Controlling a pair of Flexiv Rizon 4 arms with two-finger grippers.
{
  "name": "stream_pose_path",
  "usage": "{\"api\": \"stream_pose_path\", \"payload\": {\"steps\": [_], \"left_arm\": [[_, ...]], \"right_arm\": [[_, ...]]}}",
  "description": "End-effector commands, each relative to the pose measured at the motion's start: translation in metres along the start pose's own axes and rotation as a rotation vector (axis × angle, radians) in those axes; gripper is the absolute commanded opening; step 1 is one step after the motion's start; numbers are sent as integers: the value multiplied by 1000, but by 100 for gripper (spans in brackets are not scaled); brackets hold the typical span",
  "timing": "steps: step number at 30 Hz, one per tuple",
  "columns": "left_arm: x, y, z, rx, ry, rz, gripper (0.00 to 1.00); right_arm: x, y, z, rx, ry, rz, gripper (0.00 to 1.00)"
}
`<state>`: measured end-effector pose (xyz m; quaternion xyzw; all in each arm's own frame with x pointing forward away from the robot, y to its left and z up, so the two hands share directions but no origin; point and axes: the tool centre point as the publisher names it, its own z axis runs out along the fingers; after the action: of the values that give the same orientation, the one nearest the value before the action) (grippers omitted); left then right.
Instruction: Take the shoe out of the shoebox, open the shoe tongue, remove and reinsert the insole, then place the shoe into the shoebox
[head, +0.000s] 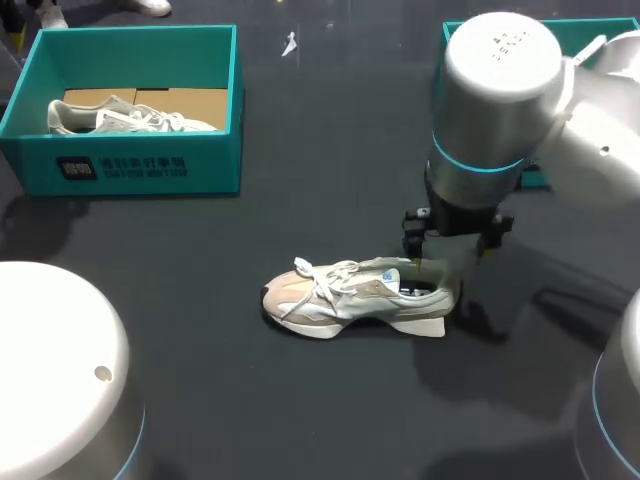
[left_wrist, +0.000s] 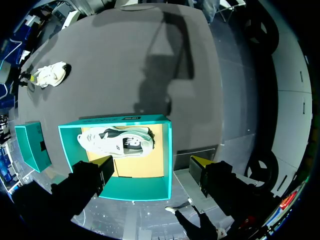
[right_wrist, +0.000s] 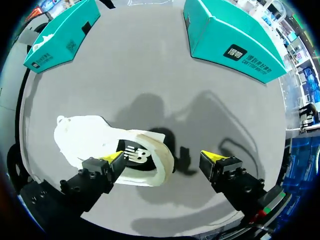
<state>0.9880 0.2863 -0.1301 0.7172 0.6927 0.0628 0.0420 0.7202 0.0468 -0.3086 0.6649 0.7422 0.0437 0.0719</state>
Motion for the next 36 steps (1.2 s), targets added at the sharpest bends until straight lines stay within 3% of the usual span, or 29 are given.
{"api": "stream_pose_path", "payload": {"steps": [1, 5, 6, 19, 24, 27, 30, 36], "left_arm": [[0, -1, -1, 0, 3, 1, 100], [0, -1, -1, 0, 3, 1, 100], [0, -1, -1, 0, 3, 1, 100], [0, -1, -1, 0, 3, 1, 100], [0, -1, -1, 0, 3, 1, 100], [0, -1, -1, 0, 3, 1, 100], [0, -1, -1, 0, 3, 1, 100], [0, -1, -1, 0, 3, 1, 100]], "right_arm": [[-38, -10, -45, -129, 272, -178, 100], [-43, -9, -60, -177, 466, -451, 100], [-42, -10, -63, -86, 394, -546, 100], [-42, -10, -63, -86, 394, -546, 100], [-62, -13, -64, -321, 533, -674, 100], [-73, -15, -62, -410, 534, -711, 100], [-90, -20, -57, -610, 588, -763, 100], [-96, -22, -54, -622, 608, -778, 100]]}}
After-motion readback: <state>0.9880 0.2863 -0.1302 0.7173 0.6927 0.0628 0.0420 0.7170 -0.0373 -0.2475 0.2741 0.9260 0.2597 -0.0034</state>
